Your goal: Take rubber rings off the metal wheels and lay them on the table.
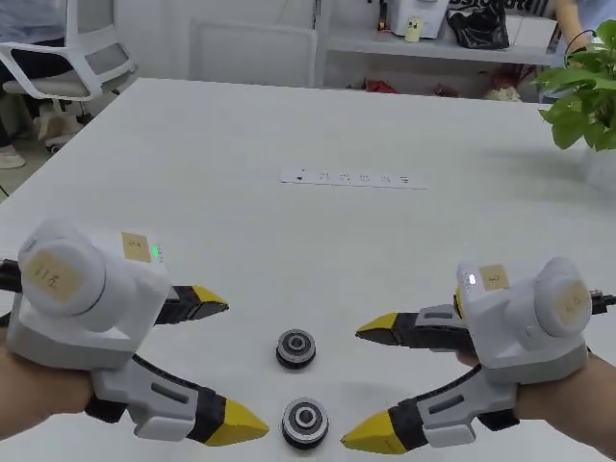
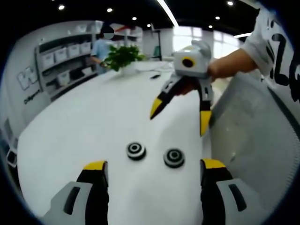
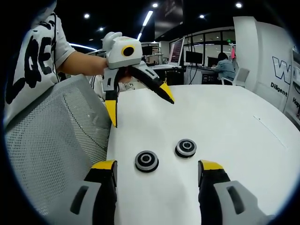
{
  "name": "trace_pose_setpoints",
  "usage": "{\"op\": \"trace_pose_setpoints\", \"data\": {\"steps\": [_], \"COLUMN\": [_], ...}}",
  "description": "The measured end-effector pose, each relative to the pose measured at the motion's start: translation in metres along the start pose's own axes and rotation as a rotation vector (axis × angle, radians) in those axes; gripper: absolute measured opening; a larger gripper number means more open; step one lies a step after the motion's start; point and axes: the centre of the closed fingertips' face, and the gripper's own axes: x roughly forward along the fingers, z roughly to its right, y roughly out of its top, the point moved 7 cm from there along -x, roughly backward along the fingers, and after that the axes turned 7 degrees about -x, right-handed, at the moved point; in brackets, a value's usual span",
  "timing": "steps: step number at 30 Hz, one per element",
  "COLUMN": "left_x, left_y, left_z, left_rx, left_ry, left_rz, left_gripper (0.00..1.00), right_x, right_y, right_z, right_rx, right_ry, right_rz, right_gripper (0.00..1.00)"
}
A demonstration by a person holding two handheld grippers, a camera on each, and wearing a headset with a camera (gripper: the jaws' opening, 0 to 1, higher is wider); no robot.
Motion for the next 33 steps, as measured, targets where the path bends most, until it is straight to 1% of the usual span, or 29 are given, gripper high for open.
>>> {"op": "trace_pose_setpoints", "data": {"steps": [3, 8, 12, 15, 21, 33], "left_x": [0.002, 0.007, 0.010, 0.012, 0.017, 0.025], "left_y": [0.000, -0.001, -0.002, -0.003, -0.005, -0.007], "left_z": [0.000, 0.002, 0.002, 0.003, 0.005, 0.007], "left_rx": [-0.001, 0.002, 0.010, 0.010, 0.019, 0.036], "left_ry": [-0.004, -0.027, -0.032, -0.050, -0.073, -0.104], "left_rz": [0.001, -0.010, -0.011, -0.016, -0.032, -0.048], "left_gripper": [0.81, 0.78, 0.77, 0.75, 0.72, 0.67], "right_x": [0.001, 0.004, 0.006, 0.008, 0.009, 0.013], "right_y": [-0.001, -0.004, -0.006, -0.007, -0.008, -0.011], "right_z": [-0.001, -0.001, -0.002, -0.002, -0.002, -0.003], "right_rx": [-0.002, -0.005, -0.008, -0.010, -0.012, -0.010], "right_ry": [0.006, 0.014, 0.022, 0.028, 0.033, 0.046], "right_rz": [-0.003, -0.008, -0.013, -0.017, -0.017, -0.016], "right_gripper": [0.66, 0.65, 0.64, 0.62, 0.60, 0.56]}}
